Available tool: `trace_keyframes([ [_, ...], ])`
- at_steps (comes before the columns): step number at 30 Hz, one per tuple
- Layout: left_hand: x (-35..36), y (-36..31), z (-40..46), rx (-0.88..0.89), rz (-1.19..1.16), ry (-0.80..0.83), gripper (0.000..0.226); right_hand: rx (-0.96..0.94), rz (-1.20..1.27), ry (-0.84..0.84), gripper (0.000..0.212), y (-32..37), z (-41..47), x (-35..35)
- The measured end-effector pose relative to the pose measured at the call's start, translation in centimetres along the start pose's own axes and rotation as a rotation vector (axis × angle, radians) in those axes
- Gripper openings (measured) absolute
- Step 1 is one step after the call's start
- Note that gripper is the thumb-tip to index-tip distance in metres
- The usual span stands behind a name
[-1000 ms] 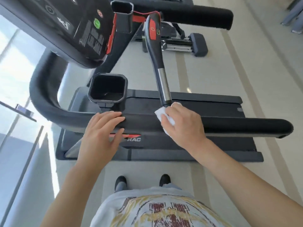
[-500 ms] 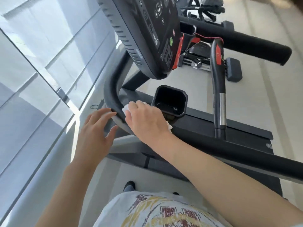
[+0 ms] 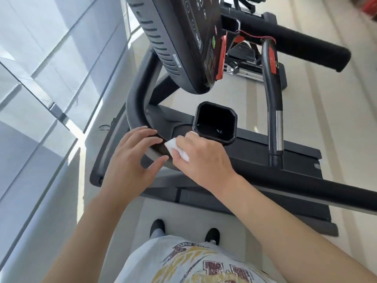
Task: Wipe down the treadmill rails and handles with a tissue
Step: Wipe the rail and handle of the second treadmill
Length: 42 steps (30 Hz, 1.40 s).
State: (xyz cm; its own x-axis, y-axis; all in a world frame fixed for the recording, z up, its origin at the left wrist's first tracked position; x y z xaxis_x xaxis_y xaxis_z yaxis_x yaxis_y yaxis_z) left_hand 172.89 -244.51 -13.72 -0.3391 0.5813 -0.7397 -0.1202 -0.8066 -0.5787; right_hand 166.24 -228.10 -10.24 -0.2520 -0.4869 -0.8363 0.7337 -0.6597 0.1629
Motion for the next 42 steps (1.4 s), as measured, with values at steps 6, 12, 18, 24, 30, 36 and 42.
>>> trace_keyframes([
  [6, 3.2, -3.0, 0.9, 0.044, 0.068, 0.046, 0.027, 0.03, 0.022, 0.043, 0.013, -6.9, -6.8, -5.4],
  [12, 4.9, -4.7, 4.3, 0.078, 0.098, 0.056, 0.02, 0.236, 0.063, 0.068, 0.03, -11.1, -7.1, -6.2],
  [18, 6.1, -6.2, 6.1, -0.229, 0.188, -0.106, 0.029, 0.353, 0.244, 0.195, 0.033, -13.0, -1.8, -4.4],
  [24, 6.2, -6.0, 5.9, -0.221, 0.2, -0.177, 0.032, 0.295, 0.164, 0.311, 0.025, -15.5, -0.1, -1.1],
  [30, 6.2, -6.1, 5.9, -0.18, 0.188, -0.218, 0.022, 0.418, 0.246, 0.205, 0.027, -18.0, 2.7, 0.2],
  [36, 6.2, -6.0, 5.8, -0.162, 0.177, -0.251, 0.022, 0.495, 0.318, 0.172, 0.032, -17.1, 4.9, 1.1],
  [42, 6.3, -5.8, 5.7, -0.15, 0.145, -0.257, 0.022, 0.205, 0.13, 0.204, 0.024, -11.0, 7.9, 3.5],
])
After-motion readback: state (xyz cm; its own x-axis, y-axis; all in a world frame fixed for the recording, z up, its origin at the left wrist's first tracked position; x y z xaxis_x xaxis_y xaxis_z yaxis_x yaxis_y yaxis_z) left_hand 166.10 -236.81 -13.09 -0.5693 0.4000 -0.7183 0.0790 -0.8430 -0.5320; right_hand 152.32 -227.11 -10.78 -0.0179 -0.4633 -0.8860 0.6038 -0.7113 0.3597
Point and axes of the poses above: each hand's wrist, its own z-axis towards the middle knuckle, its own x-axis out of the palm, y = z × x, the point moved 5 cm from there along z, towards the middle knuckle, and after that the axes turned 4 degrees about z, right-handed, at the moved point
